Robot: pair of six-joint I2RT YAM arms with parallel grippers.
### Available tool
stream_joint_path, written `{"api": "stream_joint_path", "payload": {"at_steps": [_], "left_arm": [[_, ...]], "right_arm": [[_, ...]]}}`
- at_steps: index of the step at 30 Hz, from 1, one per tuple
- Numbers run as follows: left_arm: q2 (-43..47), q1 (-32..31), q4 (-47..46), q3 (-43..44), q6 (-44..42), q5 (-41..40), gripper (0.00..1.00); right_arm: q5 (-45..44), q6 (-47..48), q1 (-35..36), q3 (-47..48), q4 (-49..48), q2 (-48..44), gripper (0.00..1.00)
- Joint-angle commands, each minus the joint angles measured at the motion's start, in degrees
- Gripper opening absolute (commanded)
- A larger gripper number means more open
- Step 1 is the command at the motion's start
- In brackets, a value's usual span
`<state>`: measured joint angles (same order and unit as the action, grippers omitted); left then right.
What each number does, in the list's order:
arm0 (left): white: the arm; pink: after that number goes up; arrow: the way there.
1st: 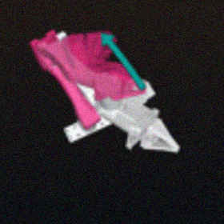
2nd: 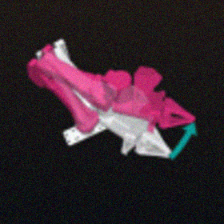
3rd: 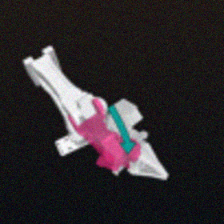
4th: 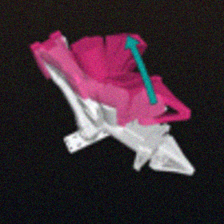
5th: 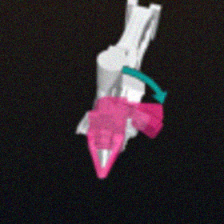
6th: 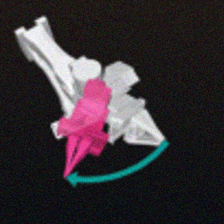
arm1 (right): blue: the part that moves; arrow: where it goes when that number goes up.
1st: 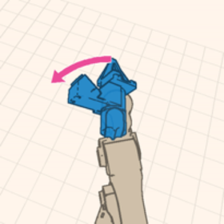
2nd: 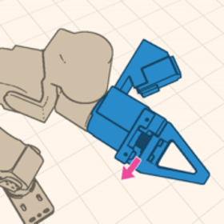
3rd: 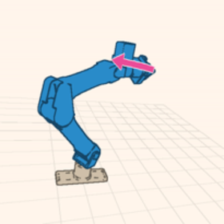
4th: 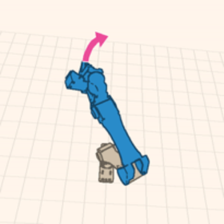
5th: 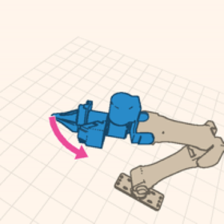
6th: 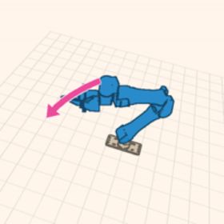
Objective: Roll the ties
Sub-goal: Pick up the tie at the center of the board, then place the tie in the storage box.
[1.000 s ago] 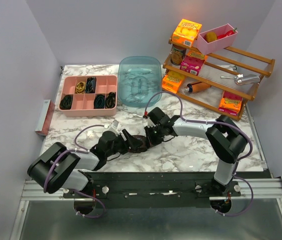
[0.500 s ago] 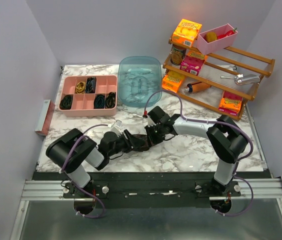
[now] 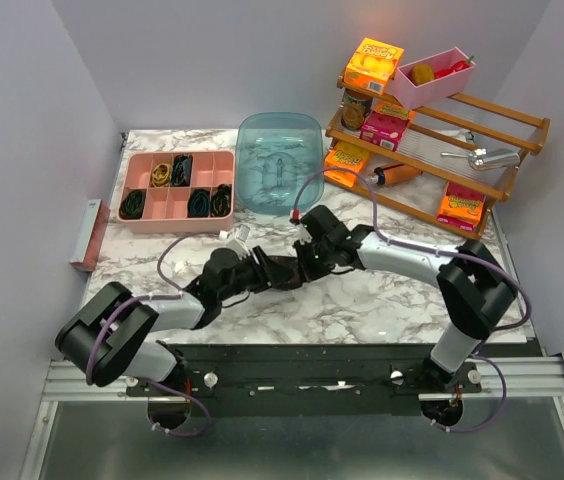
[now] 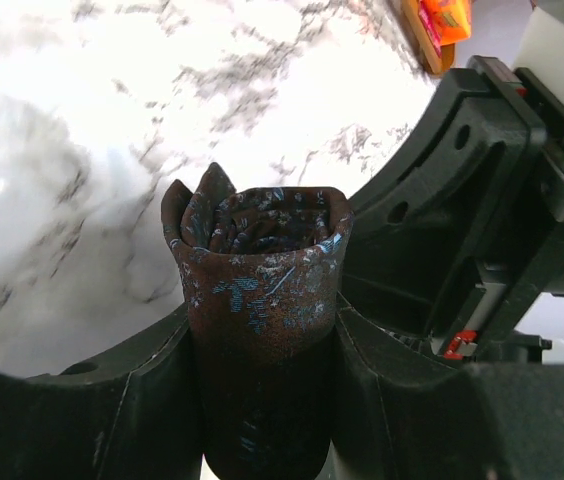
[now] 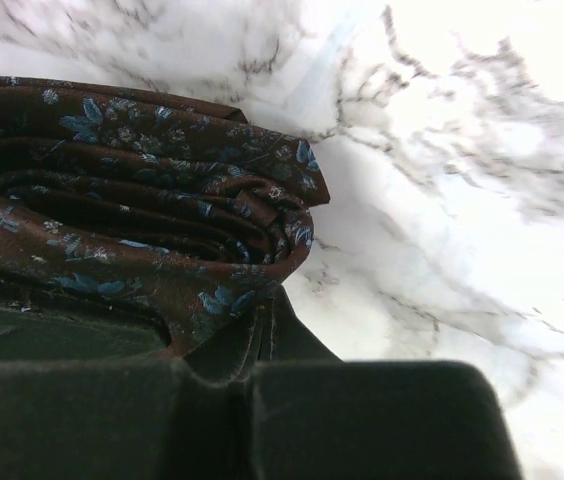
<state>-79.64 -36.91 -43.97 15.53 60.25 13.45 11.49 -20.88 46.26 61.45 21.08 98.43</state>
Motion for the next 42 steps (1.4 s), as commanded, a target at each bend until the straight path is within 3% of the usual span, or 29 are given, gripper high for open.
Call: {"api": "stream_joint_path", "payload": {"at_steps": [1,9,17,25,30,42], "left_arm": [[4.04,-0.28,13.97,6.61,-6.45,-1.85,0.26],[5.72,4.82,27.16,20.83,-10.76,0.25,0.19],[1.86,11.59,39.21,37.45,-14.37,5.08,0.12],[-1.57,18.88,43.87,51.17,-15.86,10.62,0.00],[-1.40,23.45,46.86,57.32,-17.88,12.65,0.00],[-3.15,29.26,48.89,59.71,-19.03,14.85,0.00]], "right_arm": [[-1.47,0.14,-0.20,0.07,-1.83,-6.66,0.07],[-4.01,1.63,-1.96,3.06,3.87,-13.26,0.32],[-5.60,5.15,-4.60,21.22,17.14,-11.43,0.58],[-4.72,6.38,-6.88,33.29,19.17,-10.19,0.84],[-4.98,6.21,-7.50,35.93,18.30,-11.16,1.00],[-3.84,6.56,-8.64,35.76,17.24,-10.37,1.00]]}}
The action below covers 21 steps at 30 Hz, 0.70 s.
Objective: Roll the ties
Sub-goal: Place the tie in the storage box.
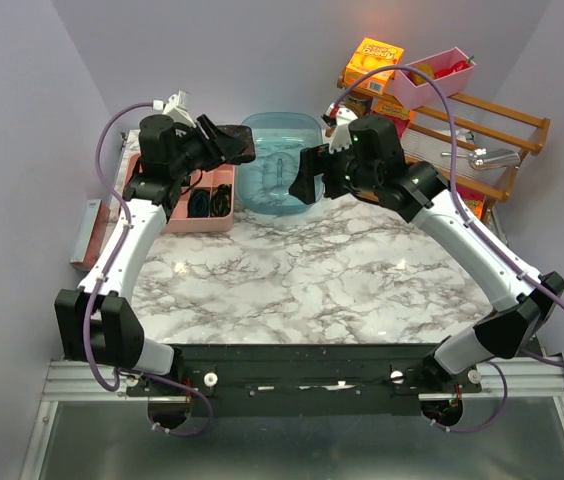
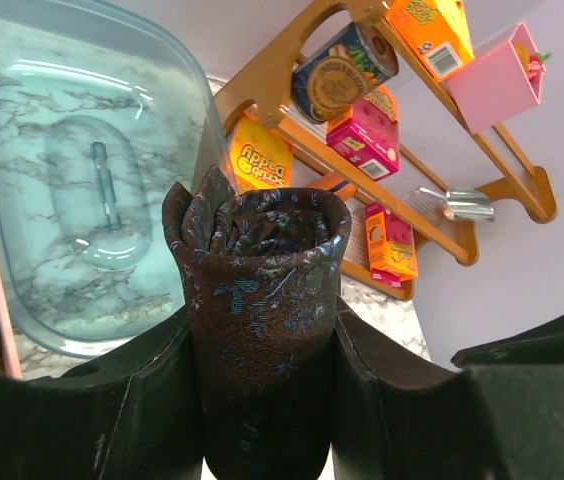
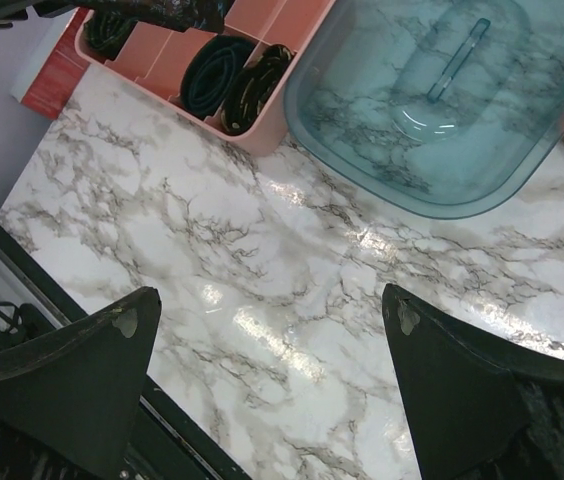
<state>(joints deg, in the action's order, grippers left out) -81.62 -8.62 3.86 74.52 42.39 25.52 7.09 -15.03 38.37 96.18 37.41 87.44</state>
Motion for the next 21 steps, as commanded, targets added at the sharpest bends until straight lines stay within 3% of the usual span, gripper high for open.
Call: {"api": "stream_joint_path", "payload": {"at_steps": [1,21], "left_arm": [[-1.52,1.06,1.06,0.89,-1.43,2.78,0.00],[-19.79,3.44,28.04,23.29,-23.75,-11.63,0.00]], "right_arm": [[0.64,0.79,-0.93,0.94,0.91,0.80,1.00],[7.50,2.02,-5.85,0.59,1.09,6.08,1.00]]}}
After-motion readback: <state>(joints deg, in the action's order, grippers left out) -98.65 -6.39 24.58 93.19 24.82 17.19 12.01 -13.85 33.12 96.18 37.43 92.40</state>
